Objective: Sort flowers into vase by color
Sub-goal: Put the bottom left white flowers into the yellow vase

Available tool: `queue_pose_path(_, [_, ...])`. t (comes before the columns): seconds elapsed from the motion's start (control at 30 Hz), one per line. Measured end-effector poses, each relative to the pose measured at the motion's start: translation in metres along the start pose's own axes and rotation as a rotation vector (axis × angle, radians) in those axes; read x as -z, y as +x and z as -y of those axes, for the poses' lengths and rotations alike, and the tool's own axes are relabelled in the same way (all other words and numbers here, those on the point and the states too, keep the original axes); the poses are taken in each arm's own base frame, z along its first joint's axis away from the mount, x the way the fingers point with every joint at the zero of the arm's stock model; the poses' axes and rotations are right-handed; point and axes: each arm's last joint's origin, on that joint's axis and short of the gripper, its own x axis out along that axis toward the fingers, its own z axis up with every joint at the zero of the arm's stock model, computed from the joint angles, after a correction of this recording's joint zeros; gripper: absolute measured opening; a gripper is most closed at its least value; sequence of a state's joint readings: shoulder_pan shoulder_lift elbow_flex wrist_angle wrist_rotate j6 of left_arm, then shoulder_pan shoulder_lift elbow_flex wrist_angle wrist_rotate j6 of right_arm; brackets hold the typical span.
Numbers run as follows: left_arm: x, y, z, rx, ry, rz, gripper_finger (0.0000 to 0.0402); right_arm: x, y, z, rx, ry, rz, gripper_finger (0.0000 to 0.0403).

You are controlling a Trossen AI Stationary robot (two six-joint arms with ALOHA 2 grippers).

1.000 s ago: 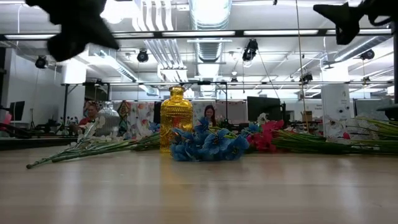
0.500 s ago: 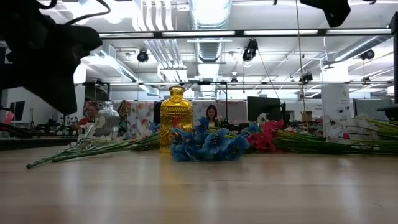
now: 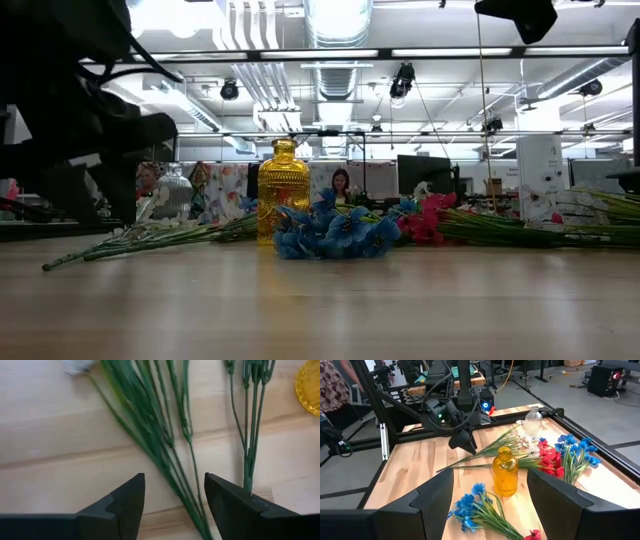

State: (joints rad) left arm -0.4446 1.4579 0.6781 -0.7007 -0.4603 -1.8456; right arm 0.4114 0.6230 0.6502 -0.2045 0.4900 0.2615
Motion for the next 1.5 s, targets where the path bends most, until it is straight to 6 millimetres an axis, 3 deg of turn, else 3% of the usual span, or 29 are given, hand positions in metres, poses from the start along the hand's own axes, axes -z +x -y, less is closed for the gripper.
queue_pose_path(0.37, [0.012, 0.017, 0.008, -0.064, 0.01, 0.0, 0.0186, 0.001, 0.0, 0.0, 0.003, -0.009, -0.01, 0.0244])
queue_pose_path(0.53, [0.013, 0.02, 0.007, -0.091, 0.014, 0.01, 0.0137, 0.003, 0.0, 0.001, 0.007, -0.015, -0.026, 0.0244])
queue_pose_path(0.8, [0.008, 0.009, 0.007, -0.161, 0.017, 0.007, 0.001, 0.003, 0.0, 0.001, 0.008, 0.001, -0.029, 0.0244])
queue_pose_path(1.03, [0.005, 0.002, 0.005, -0.173, 0.053, -0.017, 0.0003, 0.003, 0.0, 0.001, 0.008, 0.012, -0.029, 0.0244])
queue_pose_path(1.2, [-0.002, -0.02, 0.007, -0.107, 0.109, -0.039, 0.0001, 0.003, 0.0, 0.001, 0.008, 0.011, -0.029, 0.0244])
queue_pose_path(1.5, [-0.039, -0.084, 0.009, -0.023, 0.214, 0.094, 0.0, 0.003, 0.0, 0.001, 0.005, 0.011, -0.03, 0.0244])
